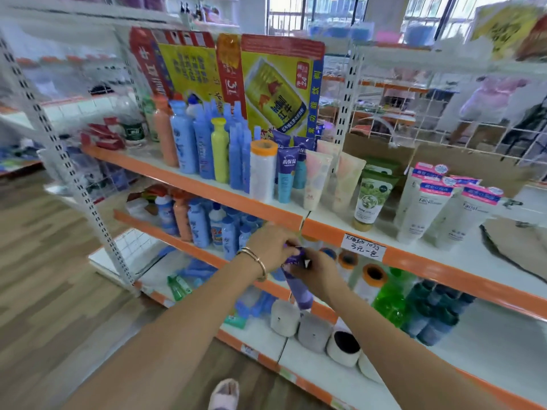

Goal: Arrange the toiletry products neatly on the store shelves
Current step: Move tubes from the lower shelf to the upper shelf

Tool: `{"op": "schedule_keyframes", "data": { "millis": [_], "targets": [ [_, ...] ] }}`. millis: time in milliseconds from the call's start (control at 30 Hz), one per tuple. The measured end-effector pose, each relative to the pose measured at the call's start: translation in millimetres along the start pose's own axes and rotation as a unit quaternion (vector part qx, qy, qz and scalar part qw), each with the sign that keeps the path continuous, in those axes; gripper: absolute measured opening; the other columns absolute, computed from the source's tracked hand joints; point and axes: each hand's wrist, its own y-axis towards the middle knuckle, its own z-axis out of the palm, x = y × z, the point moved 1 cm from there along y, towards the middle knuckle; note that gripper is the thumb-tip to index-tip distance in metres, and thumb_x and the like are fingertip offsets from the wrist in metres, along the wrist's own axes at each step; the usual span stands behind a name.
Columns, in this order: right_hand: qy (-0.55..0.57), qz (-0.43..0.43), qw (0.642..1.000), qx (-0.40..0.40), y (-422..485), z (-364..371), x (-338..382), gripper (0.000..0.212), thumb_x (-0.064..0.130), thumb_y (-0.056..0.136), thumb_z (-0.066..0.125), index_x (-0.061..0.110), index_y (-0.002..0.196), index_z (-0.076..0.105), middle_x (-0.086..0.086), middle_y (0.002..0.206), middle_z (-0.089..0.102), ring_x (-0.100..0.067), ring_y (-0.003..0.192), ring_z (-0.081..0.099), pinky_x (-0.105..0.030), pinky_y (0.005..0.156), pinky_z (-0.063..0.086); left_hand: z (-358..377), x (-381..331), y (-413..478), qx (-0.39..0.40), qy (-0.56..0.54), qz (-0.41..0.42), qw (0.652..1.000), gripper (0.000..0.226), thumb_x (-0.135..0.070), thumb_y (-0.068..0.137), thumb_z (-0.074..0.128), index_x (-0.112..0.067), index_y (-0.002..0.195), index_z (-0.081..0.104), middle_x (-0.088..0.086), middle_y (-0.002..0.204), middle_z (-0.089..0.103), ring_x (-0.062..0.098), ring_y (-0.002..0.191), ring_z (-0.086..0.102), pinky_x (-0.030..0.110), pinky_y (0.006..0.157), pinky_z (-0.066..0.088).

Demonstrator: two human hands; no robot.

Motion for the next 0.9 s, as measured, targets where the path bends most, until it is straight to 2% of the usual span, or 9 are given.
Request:
{"op": "schedule_keyframes", "data": {
  "millis": [100, 233, 333, 467, 533, 633, 700, 800, 900],
  "targets": [
    [0.006, -0.027, 0.997, -0.068, 17.2, -0.9, 26.6, 0.023, 0.007, 0.084, 0.065, -0.003, 0.104, 0.062, -0.010, 0.088, 0.061, -0.008, 0.066, 0.048, -0.010, 0.055, 0.036, -25.6, 8.9, 7.8, -0.055, -0.116, -0.027, 0.991, 0.022, -0.012, 0.084, 0.065, -0.005, 0.104, 0.069, 0.013, 0.107, 0.072, 0.020, 0.098, 0.062, 0.004, 0.073, 0.038],
    [0.076, 0.006, 0.985, -0.158, 51.8, -0.5, 46.8, 0.023, 0.020, 0.085, 0.066, 0.007, 0.103, 0.059, -0.009, 0.089, 0.064, -0.022, 0.080, 0.055, -0.028, 0.065, 0.039, -60.5, 42.3, 43.7, -0.107, -0.171, -0.088, 0.975, 0.044, -0.013, 0.083, 0.066, -0.005, 0.125, 0.054, 0.014, 0.128, 0.060, 0.027, 0.116, 0.058, 0.032, 0.101, 0.043],
    [0.114, 0.009, 0.974, -0.193, 79.1, -2.6, 59.7, 0.020, 0.021, 0.087, 0.064, 0.011, 0.102, 0.058, 0.000, 0.076, 0.060, -0.015, 0.062, 0.055, -0.019, 0.054, 0.042, -82.0, 73.5, 78.5, -0.133, -0.147, -0.123, 0.972, 0.051, -0.014, 0.083, 0.064, -0.007, 0.130, 0.048, 0.013, 0.134, 0.055, 0.030, 0.121, 0.053, 0.037, 0.102, 0.041],
    [0.139, 0.028, 0.962, -0.234, 112.6, 0.0, 75.2, 0.024, 0.025, 0.087, 0.064, 0.006, 0.101, 0.061, -0.006, 0.077, 0.063, -0.017, 0.061, 0.056, -0.029, 0.059, 0.042, -91.8, 100.4, 115.7, -0.124, -0.148, -0.144, 0.970, 0.058, -0.022, 0.078, 0.069, 0.002, 0.126, 0.046, 0.024, 0.130, 0.054, 0.039, 0.119, 0.051, 0.047, 0.102, 0.041],
    [0.139, 0.029, 0.958, -0.250, 126.4, 0.6, 82.6, 0.021, 0.021, 0.087, 0.063, 0.006, 0.102, 0.062, -0.008, 0.083, 0.064, -0.018, 0.066, 0.057, -0.019, 0.060, 0.045, -90.2, 107.4, 128.1, -0.096, -0.140, -0.132, 0.977, 0.064, -0.025, 0.078, 0.070, 0.005, 0.128, 0.043, 0.025, 0.133, 0.050, 0.039, 0.123, 0.047, 0.048, 0.105, 0.038],
    [0.115, 0.038, 0.959, -0.255, 140.9, 0.9, 91.5, 0.019, 0.017, 0.088, 0.062, 0.005, 0.103, 0.061, -0.007, 0.083, 0.063, -0.006, 0.059, 0.054, -0.002, 0.045, 0.039, -83.1, 113.1, 141.9, -0.068, -0.117, -0.099, 0.986, 0.062, -0.030, 0.077, 0.071, 0.000, 0.125, 0.045, 0.019, 0.129, 0.053, 0.037, 0.122, 0.048, 0.046, 0.104, 0.038],
    [0.108, 0.041, 0.957, -0.265, 147.0, 2.0, 92.5, 0.016, 0.016, 0.087, 0.063, 0.007, 0.100, 0.062, -0.008, 0.084, 0.065, -0.013, 0.061, 0.057, -0.008, 0.051, 0.043, -76.6, 114.5, 149.4, -0.060, -0.110, -0.097, 0.987, 0.064, -0.032, 0.077, 0.071, -0.001, 0.125, 0.043, 0.018, 0.131, 0.052, 0.037, 0.123, 0.046, 0.048, 0.106, 0.036],
    [0.116, 0.049, 0.949, -0.288, 150.3, 1.1, 92.2, 0.009, 0.015, 0.085, 0.065, 0.014, 0.093, 0.061, -0.008, 0.084, 0.067, -0.023, 0.071, 0.061, -0.033, 0.068, 0.052, -69.9, 114.2, 159.0, -0.071, -0.123, -0.082, 0.987, 0.068, -0.033, 0.077, 0.070, -0.004, 0.130, 0.040, 0.016, 0.133, 0.051, 0.036, 0.125, 0.044, 0.046, 0.107, 0.033],
    [0.134, 0.058, 0.943, -0.300, 150.2, -2.7, 89.5, 0.009, 0.010, 0.086, 0.064, 0.015, 0.086, 0.056, 0.000, 0.074, 0.063, -0.011, 0.063, 0.057, -0.009, 0.055, 0.047, -64.5, 117.9, 167.8, -0.087, -0.131, -0.078, 0.984, 0.076, -0.038, 0.077, 0.069, -0.008, 0.136, 0.034, 0.013, 0.138, 0.048, 0.036, 0.128, 0.042, 0.047, 0.110, 0.032]
  ]
}}
